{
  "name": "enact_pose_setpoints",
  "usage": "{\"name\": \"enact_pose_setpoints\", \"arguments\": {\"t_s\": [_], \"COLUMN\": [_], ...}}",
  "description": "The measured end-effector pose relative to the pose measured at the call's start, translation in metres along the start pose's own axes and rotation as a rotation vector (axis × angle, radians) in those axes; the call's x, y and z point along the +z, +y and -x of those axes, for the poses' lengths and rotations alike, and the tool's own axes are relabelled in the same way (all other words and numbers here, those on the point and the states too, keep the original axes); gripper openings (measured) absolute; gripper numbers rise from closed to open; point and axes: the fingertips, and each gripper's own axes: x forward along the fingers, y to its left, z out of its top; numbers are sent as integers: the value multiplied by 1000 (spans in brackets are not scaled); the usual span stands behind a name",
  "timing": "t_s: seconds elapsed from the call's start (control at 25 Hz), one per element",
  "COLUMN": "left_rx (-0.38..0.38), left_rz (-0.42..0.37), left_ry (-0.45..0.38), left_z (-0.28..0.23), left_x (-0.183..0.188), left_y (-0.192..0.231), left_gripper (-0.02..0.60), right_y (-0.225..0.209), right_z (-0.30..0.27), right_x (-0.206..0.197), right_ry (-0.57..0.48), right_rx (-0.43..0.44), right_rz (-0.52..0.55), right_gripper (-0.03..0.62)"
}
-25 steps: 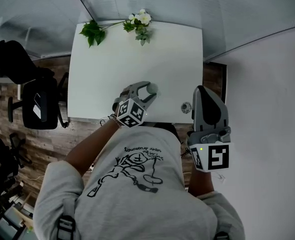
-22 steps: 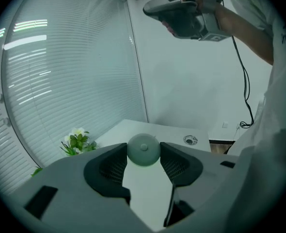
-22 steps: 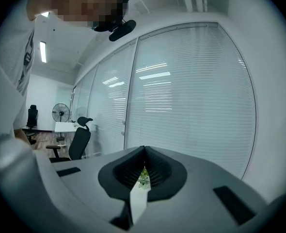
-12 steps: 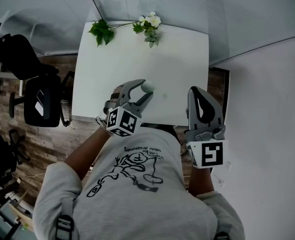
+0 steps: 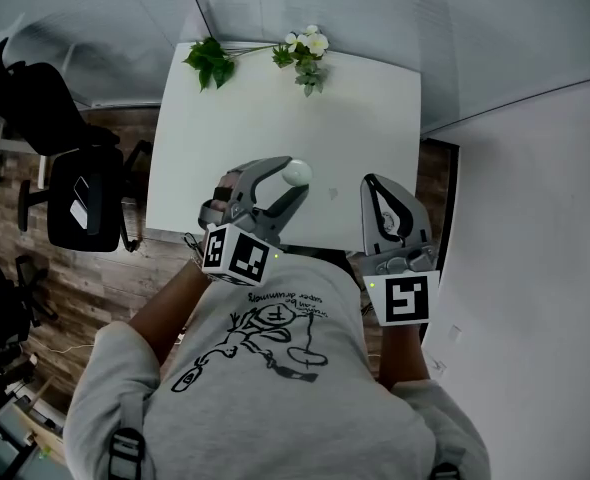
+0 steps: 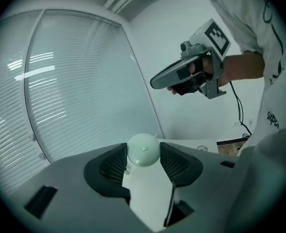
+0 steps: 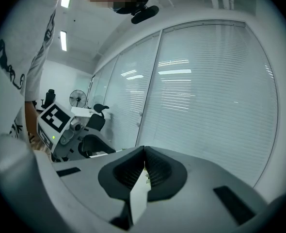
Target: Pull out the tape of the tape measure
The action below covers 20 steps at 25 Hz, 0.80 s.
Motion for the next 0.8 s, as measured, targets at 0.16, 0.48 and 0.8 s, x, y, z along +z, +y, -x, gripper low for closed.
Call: {"name": "enact_pose_setpoints", "arguments": {"t_s": [0.16,0.48,0.8], "left_rx": [-4,-13,-25], "left_rz": [-8,-12,-26], "left_ry": [-17,-49,-65], "left_z": [4,8,13], "left_x": [8,18,29], "left_y": [-1,1,-3], "left_gripper": [236,235,235], "right_y": [12,26,38], "right_z": [-1,-2,-1], "right_x": [-20,-40,-47], "right_ry": [100,187,198], "right_rx": [76,128,148], "right_rz": [214,336,361], "right_gripper": [11,32,43]}}
